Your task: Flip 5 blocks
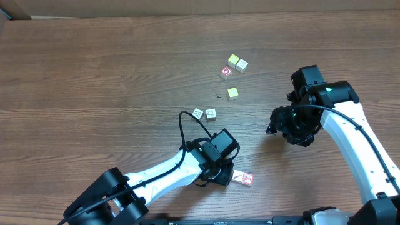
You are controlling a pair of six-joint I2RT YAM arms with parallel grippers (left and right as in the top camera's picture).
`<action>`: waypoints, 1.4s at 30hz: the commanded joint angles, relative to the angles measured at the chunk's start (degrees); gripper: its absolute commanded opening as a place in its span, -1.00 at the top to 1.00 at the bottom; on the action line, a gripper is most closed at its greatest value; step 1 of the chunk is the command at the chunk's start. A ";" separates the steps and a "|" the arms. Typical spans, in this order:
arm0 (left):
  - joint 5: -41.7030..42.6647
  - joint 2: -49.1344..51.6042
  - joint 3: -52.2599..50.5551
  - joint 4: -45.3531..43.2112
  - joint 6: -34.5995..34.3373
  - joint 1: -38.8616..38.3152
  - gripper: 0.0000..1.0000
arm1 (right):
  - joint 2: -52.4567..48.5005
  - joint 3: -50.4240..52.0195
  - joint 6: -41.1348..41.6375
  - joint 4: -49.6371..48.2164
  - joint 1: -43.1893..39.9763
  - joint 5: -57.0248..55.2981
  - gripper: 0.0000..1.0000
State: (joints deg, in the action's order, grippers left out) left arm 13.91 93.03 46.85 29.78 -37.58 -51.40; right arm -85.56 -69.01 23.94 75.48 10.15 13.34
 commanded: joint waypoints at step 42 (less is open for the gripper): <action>-6.29 -3.08 -0.09 6.40 6.34 9.60 0.92 | 0.72 -1.36 -0.02 0.11 -0.15 1.99 -0.32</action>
State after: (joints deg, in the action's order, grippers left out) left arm 5.78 88.12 46.85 36.82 -33.65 -41.98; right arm -85.56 -69.01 23.97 75.92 10.15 14.83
